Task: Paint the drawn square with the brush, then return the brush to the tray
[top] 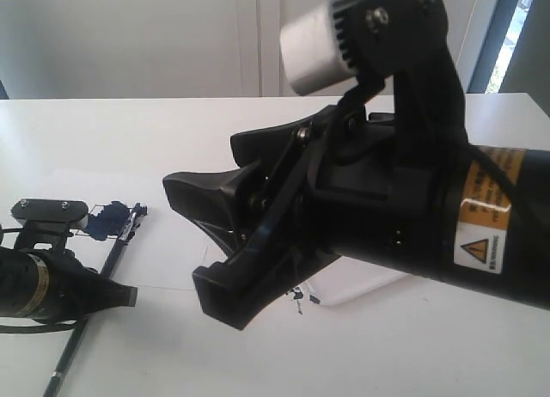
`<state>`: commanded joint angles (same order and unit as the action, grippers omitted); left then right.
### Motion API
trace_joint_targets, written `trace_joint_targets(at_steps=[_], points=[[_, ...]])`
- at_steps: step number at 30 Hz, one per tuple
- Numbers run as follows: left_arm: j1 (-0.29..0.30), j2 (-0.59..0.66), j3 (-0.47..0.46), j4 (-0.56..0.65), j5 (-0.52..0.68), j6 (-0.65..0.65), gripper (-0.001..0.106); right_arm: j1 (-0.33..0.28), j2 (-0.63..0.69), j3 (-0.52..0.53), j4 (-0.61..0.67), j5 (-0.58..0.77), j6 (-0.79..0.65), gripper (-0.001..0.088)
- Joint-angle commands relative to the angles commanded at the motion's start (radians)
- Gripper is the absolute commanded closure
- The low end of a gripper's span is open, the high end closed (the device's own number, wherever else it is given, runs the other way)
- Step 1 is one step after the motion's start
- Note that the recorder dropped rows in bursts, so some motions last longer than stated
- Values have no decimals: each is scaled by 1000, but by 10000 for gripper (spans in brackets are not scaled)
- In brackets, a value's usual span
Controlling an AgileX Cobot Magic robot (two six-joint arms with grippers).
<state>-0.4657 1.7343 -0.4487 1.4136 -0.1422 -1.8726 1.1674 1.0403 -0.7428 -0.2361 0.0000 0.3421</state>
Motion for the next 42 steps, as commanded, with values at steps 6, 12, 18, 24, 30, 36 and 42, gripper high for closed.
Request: trace_joint_targets(at_steps=[6,12,18,24,30,36,42], points=[[0,-2,-1,0,0,-5,1053,0,0,0,0,0,0,315],[-15,-204,-51,67,-108,-5,1053,0,0,0,0,21,-6,315],[-231,-347,-159,67,36,-14,1053,0,0,0,-2,21,-6,315],[-302,-342,-201,30,67,-36,1053,0,-15,0,-2,0,-6,315],[-304,-208,-267,9,-68,-80,1053,0,-17,0,-2,-38,-6,315],[-304,-48,-361,-9,-175,-83,1053,0,-17,0,-2,-20,-6,315],[-350,37,-448,-19,-198,-83,1053,0,-17,0,-2,-15,-6,315]])
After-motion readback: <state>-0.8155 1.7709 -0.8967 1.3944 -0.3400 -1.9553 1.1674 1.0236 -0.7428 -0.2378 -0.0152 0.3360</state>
